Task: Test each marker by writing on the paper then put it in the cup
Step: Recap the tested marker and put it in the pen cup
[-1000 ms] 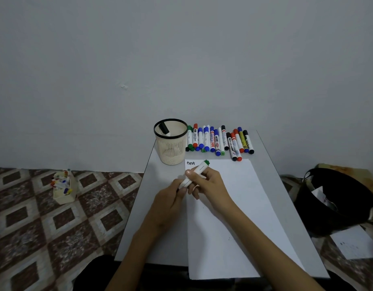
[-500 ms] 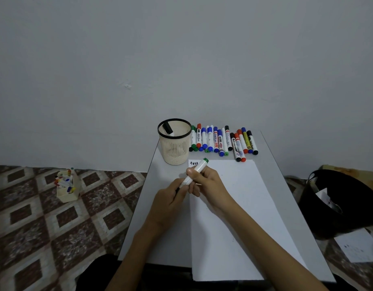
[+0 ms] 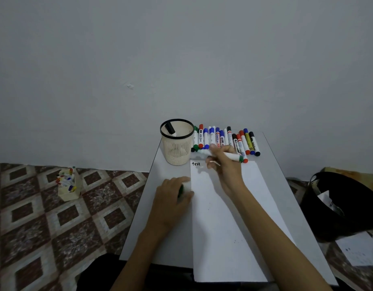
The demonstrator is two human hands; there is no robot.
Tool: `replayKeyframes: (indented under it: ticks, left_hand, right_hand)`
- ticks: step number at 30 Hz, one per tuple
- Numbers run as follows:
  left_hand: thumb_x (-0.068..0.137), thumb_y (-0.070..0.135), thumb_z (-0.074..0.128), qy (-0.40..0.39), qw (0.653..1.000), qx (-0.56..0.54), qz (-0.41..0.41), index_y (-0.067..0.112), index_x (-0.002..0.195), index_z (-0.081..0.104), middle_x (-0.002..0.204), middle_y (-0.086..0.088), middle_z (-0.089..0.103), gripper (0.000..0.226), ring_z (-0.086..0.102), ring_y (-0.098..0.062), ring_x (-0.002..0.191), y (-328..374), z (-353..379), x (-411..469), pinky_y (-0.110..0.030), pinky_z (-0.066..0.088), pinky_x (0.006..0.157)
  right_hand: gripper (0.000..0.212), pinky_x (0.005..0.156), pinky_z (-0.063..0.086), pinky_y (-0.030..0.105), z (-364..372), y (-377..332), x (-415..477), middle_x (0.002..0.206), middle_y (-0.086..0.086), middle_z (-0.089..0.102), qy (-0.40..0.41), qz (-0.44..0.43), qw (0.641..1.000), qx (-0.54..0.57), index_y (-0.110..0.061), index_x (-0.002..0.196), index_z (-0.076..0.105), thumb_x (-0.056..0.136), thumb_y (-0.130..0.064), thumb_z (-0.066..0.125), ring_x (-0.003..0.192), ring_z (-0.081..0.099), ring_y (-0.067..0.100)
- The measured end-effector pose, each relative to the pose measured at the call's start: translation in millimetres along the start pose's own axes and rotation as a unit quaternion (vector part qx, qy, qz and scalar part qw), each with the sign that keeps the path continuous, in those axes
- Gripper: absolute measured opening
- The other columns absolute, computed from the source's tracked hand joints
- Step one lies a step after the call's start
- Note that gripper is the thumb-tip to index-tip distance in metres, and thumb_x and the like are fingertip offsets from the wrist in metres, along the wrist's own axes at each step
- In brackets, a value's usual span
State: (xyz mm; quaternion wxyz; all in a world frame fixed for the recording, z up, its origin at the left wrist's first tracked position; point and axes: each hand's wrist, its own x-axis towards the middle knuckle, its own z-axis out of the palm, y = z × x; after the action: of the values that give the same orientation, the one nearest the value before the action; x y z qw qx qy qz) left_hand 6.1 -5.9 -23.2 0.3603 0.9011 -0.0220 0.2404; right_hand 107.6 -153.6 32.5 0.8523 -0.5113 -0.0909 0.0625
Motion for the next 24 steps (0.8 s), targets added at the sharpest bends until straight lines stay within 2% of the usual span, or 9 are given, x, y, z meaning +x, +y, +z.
replayKeyframes:
  ticks: [2, 4, 8, 10, 12, 15, 18, 24]
  left_hand:
    - [0.082, 0.045, 0.046, -0.036, 0.995, 0.081, 0.044, 0.026, 0.110, 0.058, 0.096, 0.007, 0.058, 0.036, 0.051, -0.013, 0.091, -3.8, 7.6, 0.0, -0.030, 0.033, 0.077]
    - [0.082, 0.046, 0.044, -0.052, 0.992, 0.106, 0.048, 0.026, 0.110, 0.058, 0.109, 0.005, 0.058, 0.037, 0.051, -0.015, 0.102, -5.6, 10.7, 0.3, -0.030, 0.030, 0.081]
    - [0.082, 0.044, 0.043, -0.050, 0.989, 0.124, 0.058, 0.026, 0.110, 0.060, 0.117, 0.006, 0.059, 0.037, 0.050, -0.015, 0.108, -6.6, 11.6, -0.8, -0.031, 0.031, 0.084]
    - [0.082, 0.045, 0.042, -0.054, 0.989, 0.129, 0.054, 0.027, 0.109, 0.060, 0.118, 0.008, 0.057, 0.037, 0.048, -0.012, 0.109, -5.8, 11.7, -0.2, -0.031, 0.030, 0.084]
    - [0.082, 0.046, 0.041, -0.056, 0.989, 0.129, 0.047, 0.028, 0.109, 0.061, 0.118, 0.009, 0.057, 0.038, 0.048, -0.012, 0.109, -5.8, 12.0, 0.2, -0.031, 0.030, 0.084]
    - [0.081, 0.046, 0.042, -0.053, 0.990, 0.126, 0.045, 0.027, 0.109, 0.062, 0.117, 0.007, 0.059, 0.039, 0.051, -0.014, 0.109, -6.9, 12.9, 0.5, -0.031, 0.031, 0.085]
    - [0.082, 0.047, 0.043, -0.055, 0.991, 0.119, 0.040, 0.027, 0.110, 0.062, 0.118, 0.007, 0.059, 0.040, 0.050, -0.014, 0.110, -8.1, 13.4, 0.9, -0.031, 0.029, 0.087]
    - [0.081, 0.047, 0.044, -0.055, 0.992, 0.111, 0.037, 0.028, 0.110, 0.063, 0.119, 0.008, 0.059, 0.040, 0.050, -0.013, 0.111, -8.4, 12.5, 1.5, -0.031, 0.029, 0.086]
  right_hand:
    - [0.012, 0.055, 0.057, 0.025, -9.7, 3.9, 12.5, 0.078, 0.010, 0.069, 0.039, 0.013, 0.999, 0.012, -0.007, 0.081, 0.053, 0.090, -0.004, 0.060, 0.066, 0.068, 0.020]
    - [0.007, 0.059, 0.059, 0.029, -14.9, 12.5, 18.5, 0.085, 0.013, 0.070, 0.034, 0.036, 0.999, 0.013, -0.006, 0.084, 0.058, 0.089, -0.001, 0.059, 0.068, 0.068, 0.022]
    - [0.004, 0.075, 0.059, 0.040, -16.2, 23.4, 29.4, 0.098, 0.017, 0.069, 0.007, 0.056, 0.998, -0.015, -0.006, 0.087, 0.063, 0.086, -0.002, 0.064, 0.086, 0.070, 0.029]
    - [0.010, 0.069, 0.059, 0.038, -12.4, 22.8, 35.9, 0.090, 0.014, 0.069, 0.004, 0.043, 0.997, -0.058, -0.006, 0.086, 0.063, 0.082, 0.000, 0.069, 0.083, 0.070, 0.027]
    - [0.015, 0.056, 0.055, 0.033, -7.1, 23.3, 40.8, 0.074, 0.010, 0.066, 0.009, 0.030, 0.995, -0.096, -0.002, 0.084, 0.058, 0.079, 0.001, 0.072, 0.068, 0.068, 0.022]
    - [0.019, 0.046, 0.047, 0.026, 0.7, 28.7, 50.7, 0.060, 0.007, 0.054, 0.029, 0.006, 0.984, -0.176, -0.004, 0.079, 0.054, 0.077, 0.004, 0.071, 0.048, 0.053, 0.014]
    - [0.025, 0.045, 0.043, 0.024, 8.7, 35.2, 58.8, 0.060, 0.008, 0.047, 0.020, 0.005, 0.971, -0.237, -0.007, 0.071, 0.049, 0.071, 0.011, 0.065, 0.050, 0.046, 0.013]
    - [0.037, 0.042, 0.040, 0.020, 8.5, 48.1, 62.2, 0.056, 0.004, 0.046, -0.020, 0.001, 0.973, -0.232, -0.013, 0.061, 0.045, 0.068, 0.016, 0.066, 0.048, 0.044, 0.014]
